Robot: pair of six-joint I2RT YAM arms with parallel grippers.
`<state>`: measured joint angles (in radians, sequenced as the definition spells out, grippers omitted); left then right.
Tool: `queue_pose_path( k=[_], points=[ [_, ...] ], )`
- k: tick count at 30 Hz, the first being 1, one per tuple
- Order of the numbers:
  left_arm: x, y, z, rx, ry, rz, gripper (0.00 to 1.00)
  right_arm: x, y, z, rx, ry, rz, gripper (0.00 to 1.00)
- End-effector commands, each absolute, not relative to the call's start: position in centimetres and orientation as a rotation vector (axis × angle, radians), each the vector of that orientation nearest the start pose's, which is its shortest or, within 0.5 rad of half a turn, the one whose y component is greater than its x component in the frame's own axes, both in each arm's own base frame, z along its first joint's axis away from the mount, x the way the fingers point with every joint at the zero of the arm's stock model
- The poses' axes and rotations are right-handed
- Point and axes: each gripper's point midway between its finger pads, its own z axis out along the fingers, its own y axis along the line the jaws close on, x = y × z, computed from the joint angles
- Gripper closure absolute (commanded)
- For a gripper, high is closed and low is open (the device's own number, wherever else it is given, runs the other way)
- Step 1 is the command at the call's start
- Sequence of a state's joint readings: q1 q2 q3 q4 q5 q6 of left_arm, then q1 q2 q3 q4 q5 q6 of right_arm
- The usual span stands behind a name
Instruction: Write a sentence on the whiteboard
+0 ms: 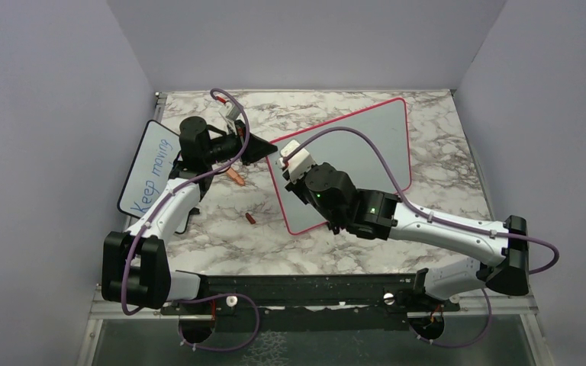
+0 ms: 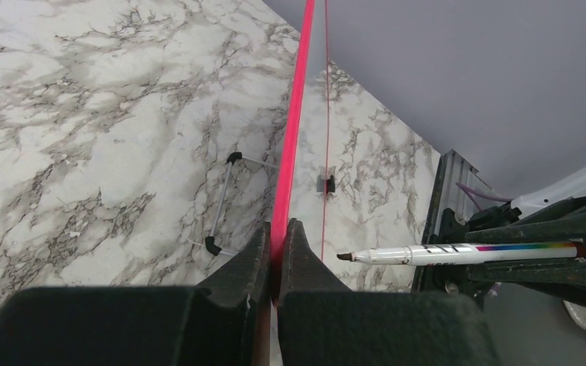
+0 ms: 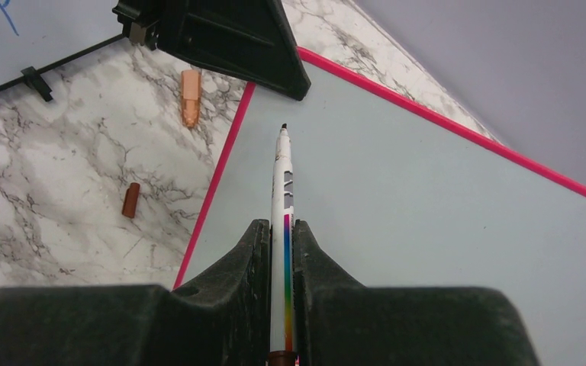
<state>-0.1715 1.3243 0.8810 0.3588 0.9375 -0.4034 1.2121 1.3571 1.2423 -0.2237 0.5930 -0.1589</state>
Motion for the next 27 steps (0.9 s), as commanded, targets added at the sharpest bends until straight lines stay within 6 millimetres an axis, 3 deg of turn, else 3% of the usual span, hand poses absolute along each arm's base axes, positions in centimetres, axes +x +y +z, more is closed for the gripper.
queue_pose_path(
  k=[1, 27],
  points=[
    [34.3, -20.4, 25.0, 0.522, 1.713, -1.112, 1.0, 24.6, 34.8, 31.0, -0.795, 1.615, 0.136, 1.0],
    [34.1, -20.3, 25.3, 0.536, 1.708, -1.099, 1.0, 25.1, 36.2, 29.8, -0.831, 1.619, 0.09, 1.0]
  ],
)
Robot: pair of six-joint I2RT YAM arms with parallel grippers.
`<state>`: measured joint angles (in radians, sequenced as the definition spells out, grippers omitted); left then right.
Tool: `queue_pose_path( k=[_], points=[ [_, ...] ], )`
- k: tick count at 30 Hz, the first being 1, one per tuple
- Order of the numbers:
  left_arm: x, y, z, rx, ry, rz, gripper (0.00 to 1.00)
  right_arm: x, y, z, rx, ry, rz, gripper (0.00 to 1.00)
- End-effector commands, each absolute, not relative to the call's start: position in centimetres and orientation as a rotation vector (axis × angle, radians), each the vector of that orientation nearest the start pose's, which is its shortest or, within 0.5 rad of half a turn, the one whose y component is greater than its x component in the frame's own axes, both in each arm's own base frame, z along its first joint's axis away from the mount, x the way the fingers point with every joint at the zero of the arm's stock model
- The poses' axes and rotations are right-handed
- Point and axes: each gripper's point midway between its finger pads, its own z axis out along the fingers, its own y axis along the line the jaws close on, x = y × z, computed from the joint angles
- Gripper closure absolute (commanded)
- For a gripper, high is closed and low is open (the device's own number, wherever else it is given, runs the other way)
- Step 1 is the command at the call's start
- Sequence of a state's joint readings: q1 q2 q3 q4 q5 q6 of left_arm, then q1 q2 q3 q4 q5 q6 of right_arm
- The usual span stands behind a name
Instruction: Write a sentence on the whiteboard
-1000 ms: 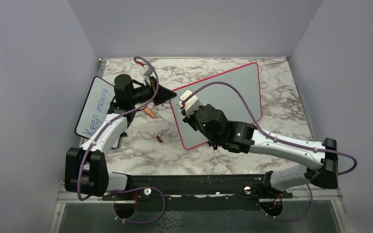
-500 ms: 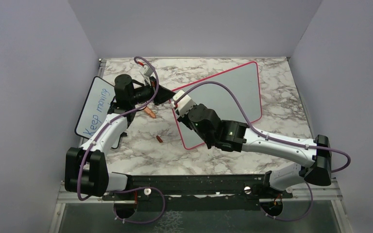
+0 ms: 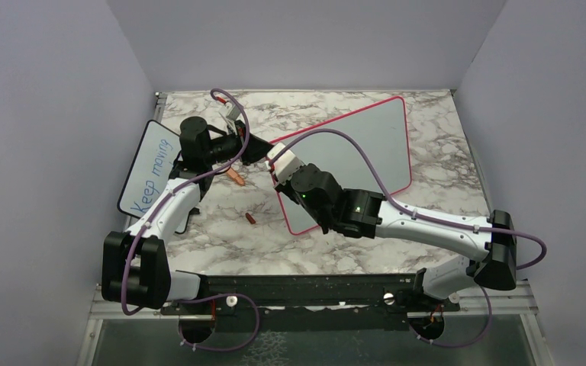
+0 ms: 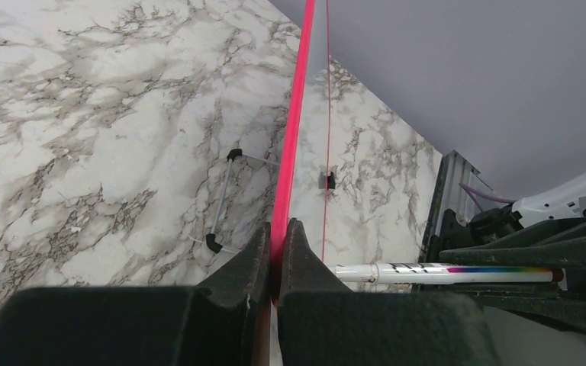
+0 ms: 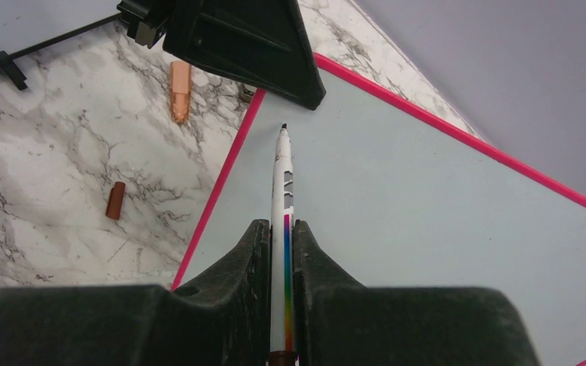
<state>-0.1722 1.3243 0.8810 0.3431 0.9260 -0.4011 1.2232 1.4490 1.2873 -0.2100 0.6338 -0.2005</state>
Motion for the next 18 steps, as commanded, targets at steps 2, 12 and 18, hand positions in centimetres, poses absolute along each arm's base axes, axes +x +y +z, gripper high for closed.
queue_pose_path(
  k=[2, 12, 18],
  points=[
    [34.1, -20.3, 25.4, 0.538, 1.706, -1.099, 1.0, 25.1, 36.2, 29.5, -0.833, 1.623, 0.08, 0.99],
    [34.0, -20.4, 25.3, 0.544, 1.706, -1.106, 1.0, 25.3, 35.9, 28.3, -0.846, 1.65, 0.041, 1.0],
    [34.0, -20.4, 25.3, 0.545, 1.707, -1.107, 1.0, 25.2, 35.5, 27.6, -0.859, 1.676, 0.016, 0.99]
  ],
)
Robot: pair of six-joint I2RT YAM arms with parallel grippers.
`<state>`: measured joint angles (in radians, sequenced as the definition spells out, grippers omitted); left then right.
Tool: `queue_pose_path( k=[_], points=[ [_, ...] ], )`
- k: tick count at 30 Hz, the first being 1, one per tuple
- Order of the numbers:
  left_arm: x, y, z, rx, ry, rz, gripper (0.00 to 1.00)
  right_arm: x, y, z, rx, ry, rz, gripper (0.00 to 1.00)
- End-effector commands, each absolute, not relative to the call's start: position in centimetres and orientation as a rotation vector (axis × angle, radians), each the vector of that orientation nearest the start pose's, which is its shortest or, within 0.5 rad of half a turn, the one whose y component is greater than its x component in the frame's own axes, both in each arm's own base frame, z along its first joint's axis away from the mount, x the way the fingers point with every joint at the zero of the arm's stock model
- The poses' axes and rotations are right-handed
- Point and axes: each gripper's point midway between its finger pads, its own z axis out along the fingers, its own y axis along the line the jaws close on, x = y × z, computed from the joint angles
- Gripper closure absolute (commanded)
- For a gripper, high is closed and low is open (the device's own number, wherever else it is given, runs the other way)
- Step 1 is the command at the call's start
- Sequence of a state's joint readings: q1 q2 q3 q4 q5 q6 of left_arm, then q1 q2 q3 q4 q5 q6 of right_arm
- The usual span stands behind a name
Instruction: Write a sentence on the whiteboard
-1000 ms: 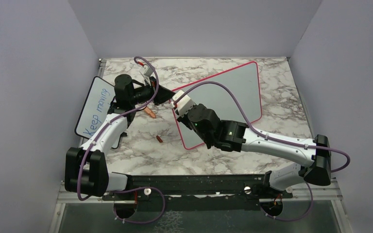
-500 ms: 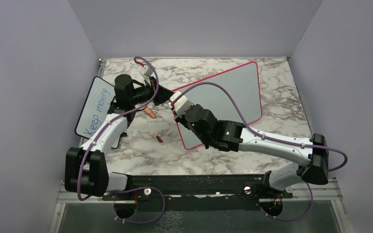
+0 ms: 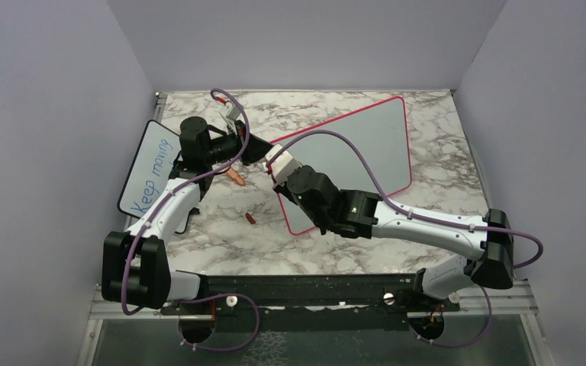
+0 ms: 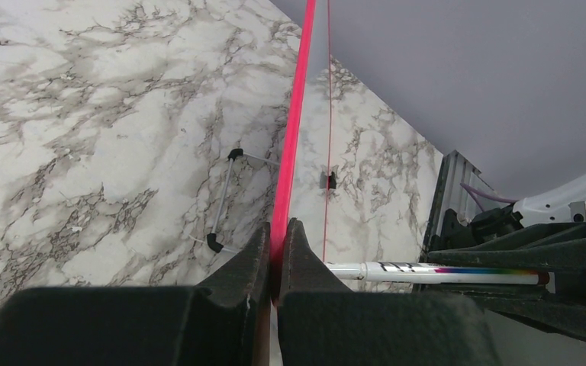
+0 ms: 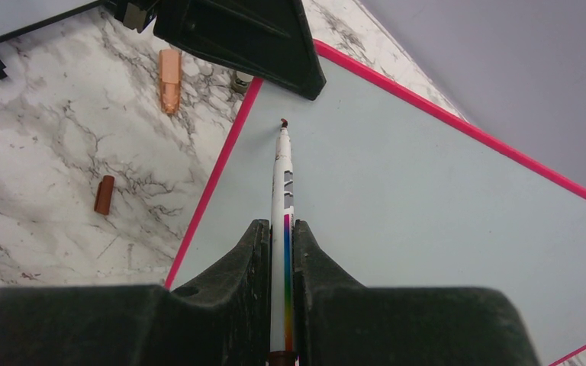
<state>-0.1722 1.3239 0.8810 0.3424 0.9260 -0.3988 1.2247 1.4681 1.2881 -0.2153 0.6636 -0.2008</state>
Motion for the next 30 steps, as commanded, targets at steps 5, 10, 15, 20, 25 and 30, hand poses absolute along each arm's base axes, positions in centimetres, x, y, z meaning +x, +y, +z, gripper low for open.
queue_pose_path(
  k=[5, 10, 15, 20, 25, 30],
  points=[
    [34.1, -20.4, 25.2, 0.546, 1.71, -1.109, 1.0, 25.0, 35.2, 26.6, -0.88, 1.706, 0.002, 0.99],
    [34.1, -20.4, 25.2, 0.546, 1.71, -1.11, 1.0, 24.7, 34.7, 25.4, -0.902, 1.741, -0.014, 1.0],
    [34.1, -20.4, 25.2, 0.548, 1.71, -1.11, 1.0, 24.2, 34.3, 24.6, -0.923, 1.771, -0.015, 1.0],
    [34.0, -20.4, 25.2, 0.55, 1.71, -1.109, 1.0, 23.8, 34.0, 23.8, -0.943, 1.799, -0.007, 0.99],
    [34.0, -20.4, 25.2, 0.552, 1.71, -1.108, 1.0, 23.6, 33.7, 23.4, -0.944, 1.813, -0.005, 1.0],
    [34.0, -20.4, 25.1, 0.555, 1.711, -1.11, 1.0, 23.6, 33.6, 23.6, -0.937, 1.809, -0.003, 1.0]
  ],
)
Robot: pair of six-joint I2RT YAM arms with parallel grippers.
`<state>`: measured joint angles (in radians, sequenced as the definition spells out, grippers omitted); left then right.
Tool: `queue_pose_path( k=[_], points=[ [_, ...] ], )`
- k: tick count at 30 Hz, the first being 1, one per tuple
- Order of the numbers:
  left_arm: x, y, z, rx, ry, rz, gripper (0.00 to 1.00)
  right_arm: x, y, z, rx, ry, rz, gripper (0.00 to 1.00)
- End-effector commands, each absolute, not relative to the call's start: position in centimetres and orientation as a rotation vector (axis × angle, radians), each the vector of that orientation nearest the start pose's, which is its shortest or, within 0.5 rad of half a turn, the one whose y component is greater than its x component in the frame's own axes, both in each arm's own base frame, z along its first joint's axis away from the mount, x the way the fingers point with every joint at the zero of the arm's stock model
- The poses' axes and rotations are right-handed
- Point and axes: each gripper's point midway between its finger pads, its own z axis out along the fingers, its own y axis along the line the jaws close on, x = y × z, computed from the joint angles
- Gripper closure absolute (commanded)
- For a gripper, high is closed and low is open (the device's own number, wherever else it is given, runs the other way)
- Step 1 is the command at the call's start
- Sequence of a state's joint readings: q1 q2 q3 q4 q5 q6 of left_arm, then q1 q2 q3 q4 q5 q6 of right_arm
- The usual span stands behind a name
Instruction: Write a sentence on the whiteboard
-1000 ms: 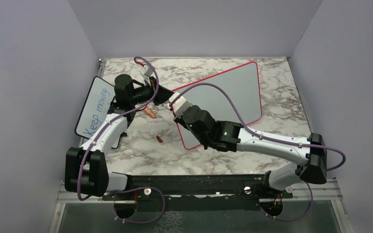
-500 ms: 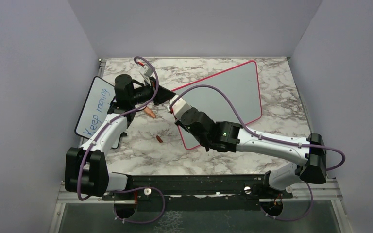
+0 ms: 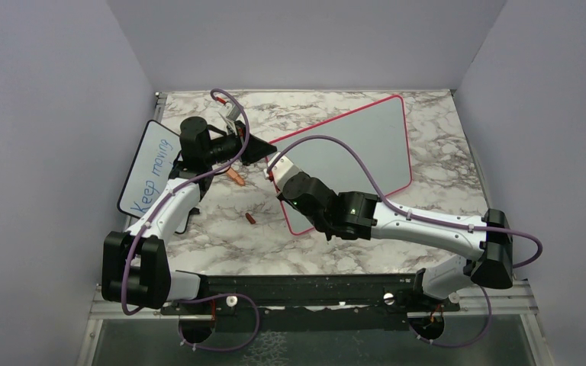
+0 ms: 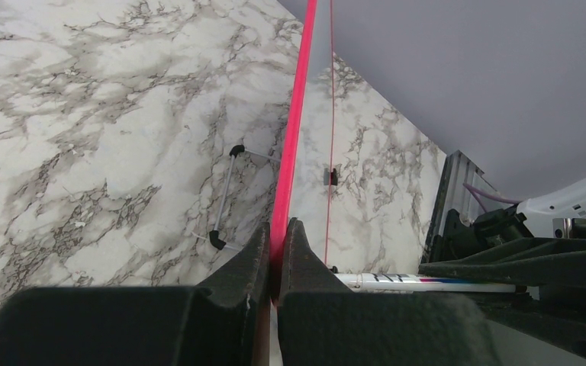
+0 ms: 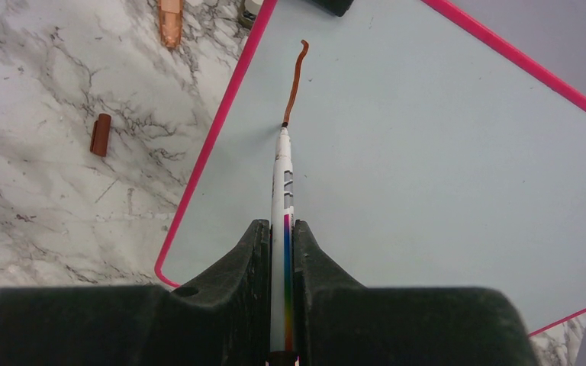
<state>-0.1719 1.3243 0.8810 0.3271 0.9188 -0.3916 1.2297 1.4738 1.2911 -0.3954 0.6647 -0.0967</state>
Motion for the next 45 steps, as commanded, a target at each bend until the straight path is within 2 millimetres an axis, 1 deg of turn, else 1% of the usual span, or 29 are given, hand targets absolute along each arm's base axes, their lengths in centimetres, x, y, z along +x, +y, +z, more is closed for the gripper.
queue_pose_path(
  k=[1, 5, 14, 30, 42, 45],
  points=[
    [34.0, -20.4, 25.1, 0.555, 1.711, -1.11, 1.0, 23.6, 33.6, 23.8, -0.932, 1.807, -0.001, 1.0],
    [33.9, -20.5, 25.0, 0.559, 1.713, -1.115, 1.0, 23.9, 33.7, 24.2, -0.904, 1.791, -0.005, 1.0],
    [33.9, -20.6, 25.0, 0.568, 1.714, -1.125, 1.0, 24.7, 33.7, 26.0, -0.85, 1.734, -0.015, 1.0],
    [33.8, -20.7, 24.9, 0.579, 1.714, -1.128, 1.0, 25.6, 34.0, 27.3, -0.812, 1.685, -0.047, 1.0],
    [33.8, -20.7, 25.0, 0.583, 1.713, -1.125, 1.0, 25.7, 34.1, 27.4, -0.815, 1.679, -0.053, 1.0],
    [33.7, -20.7, 25.0, 0.582, 1.713, -1.123, 1.0, 25.6, 34.1, 27.1, -0.831, 1.688, -0.057, 1.0]
  ],
)
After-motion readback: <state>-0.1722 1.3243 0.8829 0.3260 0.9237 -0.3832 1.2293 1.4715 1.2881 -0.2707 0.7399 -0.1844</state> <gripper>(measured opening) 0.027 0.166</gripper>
